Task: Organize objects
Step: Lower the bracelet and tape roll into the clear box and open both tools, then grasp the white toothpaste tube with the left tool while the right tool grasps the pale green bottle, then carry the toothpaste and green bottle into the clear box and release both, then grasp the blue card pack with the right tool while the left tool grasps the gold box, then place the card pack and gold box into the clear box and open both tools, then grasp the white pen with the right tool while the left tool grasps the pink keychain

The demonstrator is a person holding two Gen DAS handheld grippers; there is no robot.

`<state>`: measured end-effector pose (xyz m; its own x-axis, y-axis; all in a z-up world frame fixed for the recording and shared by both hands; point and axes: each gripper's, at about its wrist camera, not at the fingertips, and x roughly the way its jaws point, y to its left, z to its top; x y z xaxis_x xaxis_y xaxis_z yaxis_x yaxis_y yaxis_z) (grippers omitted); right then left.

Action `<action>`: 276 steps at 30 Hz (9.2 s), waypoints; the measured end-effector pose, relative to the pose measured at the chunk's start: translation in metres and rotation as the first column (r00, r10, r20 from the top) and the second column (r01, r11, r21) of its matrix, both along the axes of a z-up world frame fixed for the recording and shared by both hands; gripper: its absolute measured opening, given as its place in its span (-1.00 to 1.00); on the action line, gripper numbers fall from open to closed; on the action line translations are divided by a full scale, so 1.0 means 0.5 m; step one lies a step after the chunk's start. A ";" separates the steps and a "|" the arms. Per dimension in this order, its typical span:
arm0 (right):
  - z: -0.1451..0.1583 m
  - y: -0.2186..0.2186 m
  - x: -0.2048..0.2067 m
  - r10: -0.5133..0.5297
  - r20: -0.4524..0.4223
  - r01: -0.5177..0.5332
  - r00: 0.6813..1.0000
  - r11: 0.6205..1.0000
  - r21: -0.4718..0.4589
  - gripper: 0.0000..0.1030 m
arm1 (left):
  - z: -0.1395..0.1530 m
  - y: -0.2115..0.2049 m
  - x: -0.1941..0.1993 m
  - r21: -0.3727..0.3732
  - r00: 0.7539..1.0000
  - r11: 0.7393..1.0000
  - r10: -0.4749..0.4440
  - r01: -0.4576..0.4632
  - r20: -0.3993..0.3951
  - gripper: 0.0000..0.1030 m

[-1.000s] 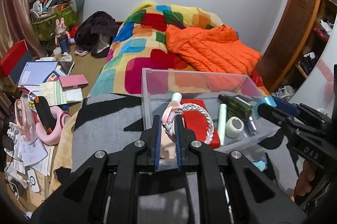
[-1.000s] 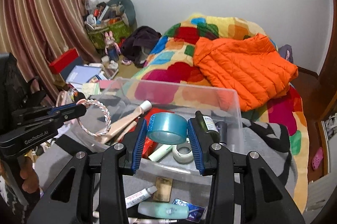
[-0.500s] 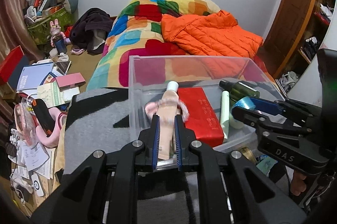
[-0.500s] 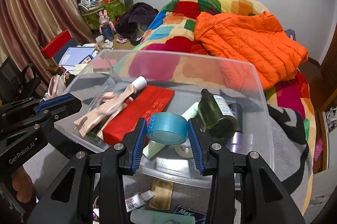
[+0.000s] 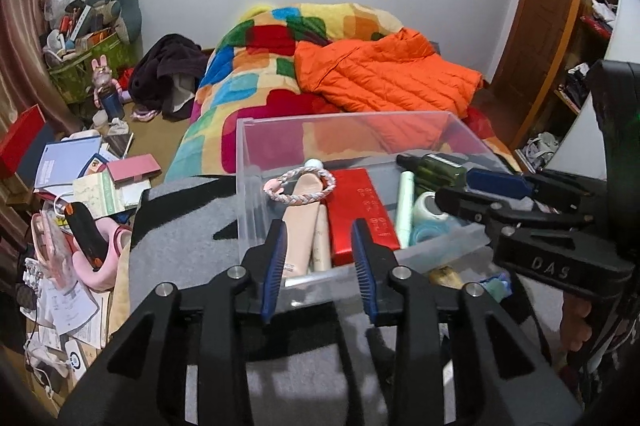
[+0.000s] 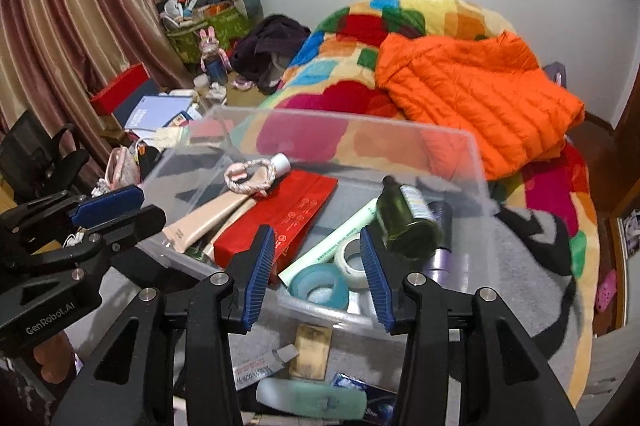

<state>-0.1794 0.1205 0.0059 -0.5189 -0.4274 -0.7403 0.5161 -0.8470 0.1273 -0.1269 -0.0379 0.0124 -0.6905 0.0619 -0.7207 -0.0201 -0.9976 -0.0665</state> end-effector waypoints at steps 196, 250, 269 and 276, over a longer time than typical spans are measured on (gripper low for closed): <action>-0.111 0.191 0.128 0.022 0.062 -0.023 0.998 1.000 0.013 -0.04 | -0.159 0.210 -0.023 0.012 0.931 0.965 -0.256 0.262 0.261 -0.55; -0.021 0.024 -0.032 -0.022 0.000 0.022 1.000 0.999 -0.041 -0.04 | -0.025 -0.020 -0.071 0.166 0.998 0.986 0.013 -0.024 0.069 -0.55; 0.015 0.045 0.098 0.142 -0.050 -0.143 0.989 0.990 -0.017 0.31 | 0.022 -0.016 0.051 0.132 1.000 0.991 -0.022 0.022 -0.003 0.32; -0.049 0.037 0.187 0.317 0.055 -0.318 0.947 0.948 0.011 0.36 | -0.029 -0.029 0.111 0.112 0.997 0.994 -0.026 0.017 0.077 0.38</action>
